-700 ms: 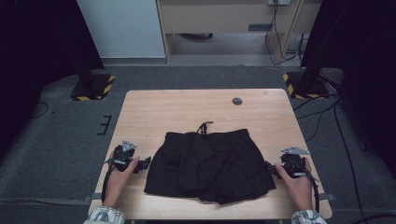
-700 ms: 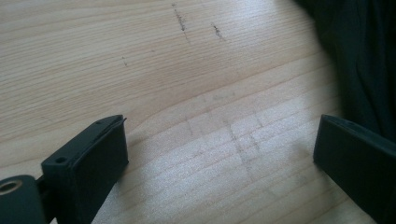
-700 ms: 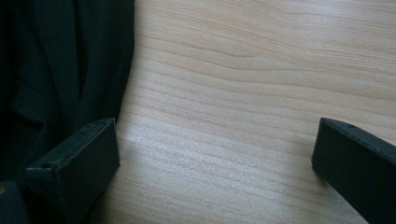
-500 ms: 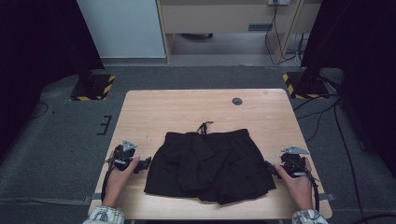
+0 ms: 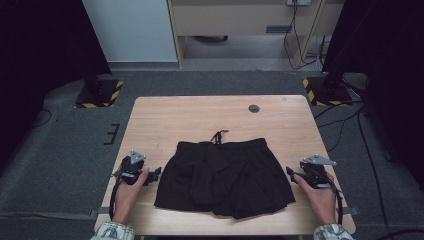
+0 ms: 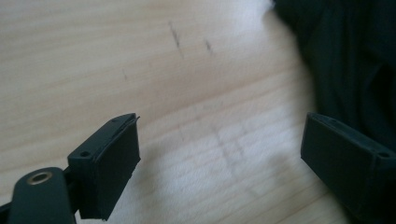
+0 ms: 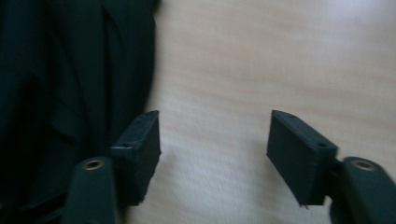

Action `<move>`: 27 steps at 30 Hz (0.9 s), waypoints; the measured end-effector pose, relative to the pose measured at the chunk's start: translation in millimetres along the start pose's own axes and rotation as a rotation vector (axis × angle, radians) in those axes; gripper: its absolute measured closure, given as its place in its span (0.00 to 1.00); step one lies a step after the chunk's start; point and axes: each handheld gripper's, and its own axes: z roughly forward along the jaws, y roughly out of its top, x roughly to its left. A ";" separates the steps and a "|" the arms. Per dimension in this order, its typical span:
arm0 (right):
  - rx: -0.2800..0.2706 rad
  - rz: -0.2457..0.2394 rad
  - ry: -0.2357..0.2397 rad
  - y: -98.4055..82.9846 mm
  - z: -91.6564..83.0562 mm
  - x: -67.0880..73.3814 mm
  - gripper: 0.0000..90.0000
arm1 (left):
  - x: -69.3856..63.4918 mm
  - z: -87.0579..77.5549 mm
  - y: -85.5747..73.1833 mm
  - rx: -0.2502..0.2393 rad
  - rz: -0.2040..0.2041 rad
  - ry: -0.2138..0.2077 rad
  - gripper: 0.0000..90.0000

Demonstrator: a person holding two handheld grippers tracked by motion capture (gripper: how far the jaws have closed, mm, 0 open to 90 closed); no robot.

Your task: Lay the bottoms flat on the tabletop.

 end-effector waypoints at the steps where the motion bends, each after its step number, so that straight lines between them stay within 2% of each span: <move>1: 0.000 0.000 0.000 0.0 0.0 0.0 0.44 | 0.0 0.0 0.0 0.000 0.000 0.000 0.12; 2: -0.042 -0.002 0.040 10.1 -1.6 4.6 0.51 | -1.4 -0.2 9.1 -0.005 0.012 -0.008 0.13; 4: -0.047 -0.014 0.064 21.8 3.7 8.2 0.60 | -4.0 2.8 18.9 -0.007 0.031 0.000 0.15; 6: -0.044 -0.022 0.075 28.1 8.3 8.8 0.60 | -5.5 4.7 23.9 -0.009 0.037 -0.003 0.17; 7: -0.042 -0.030 0.108 41.1 17.3 11.9 0.61 | -9.0 9.3 34.0 -0.003 0.055 -0.027 0.19; 8: -0.033 -0.036 0.138 46.8 22.2 14.1 0.60 | -9.0 9.3 34.0 -0.003 0.055 -0.027 0.19; 9: -0.025 -0.042 0.163 52.0 26.8 16.4 0.59 | -12.6 14.4 43.1 0.002 0.065 -0.044 0.20; 10: -0.025 -0.042 0.163 52.0 26.8 16.4 0.59 | -12.6 14.4 43.1 0.002 0.065 -0.044 0.21; 11: 0.000 -0.043 0.191 60.5 36.5 20.5 0.57 | -15.9 20.3 50.6 0.014 0.076 -0.059 0.22; 12: 0.000 -0.043 0.191 60.5 36.5 20.5 0.57 | -15.9 20.3 50.6 0.014 0.076 -0.059 0.24; 13: 0.039 -0.062 0.189 64.0 45.0 22.4 0.58 | -17.5 23.6 53.2 0.020 0.078 -0.067 0.27; 14: 0.039 -0.062 0.189 64.0 45.0 22.4 0.58 | -19.1 26.6 55.0 0.028 0.086 -0.073 0.27; 15: 0.059 -0.072 0.180 66.0 53.1 24.4 0.60 | -22.3 32.6 56.9 0.044 0.093 -0.073 0.30; 17: 0.069 -0.065 0.182 66.3 58.3 25.2 0.62 | -24.2 35.4 57.1 0.047 0.095 -0.076 0.34; 20: 0.113 -0.097 0.164 62.8 66.6 28.0 0.59 | -32.2 46.2 59.0 0.066 0.129 -0.080 0.37; 22: 0.114 -0.095 0.149 58.7 68.9 29.2 0.55 | -34.3 49.2 59.6 0.070 0.137 -0.078 0.36; 23: 0.117 -0.097 0.149 56.5 69.4 29.7 0.54 | -37.6 55.1 61.0 0.072 0.144 -0.064 0.35; 25: 0.107 -0.097 0.143 54.2 69.7 30.5 0.53 | -37.9 60.5 62.3 0.076 0.109 -0.061 0.36; 27: 0.106 -0.093 0.141 54.4 70.0 31.1 0.53 | -36.6 64.5 63.2 0.091 0.101 -0.052 0.36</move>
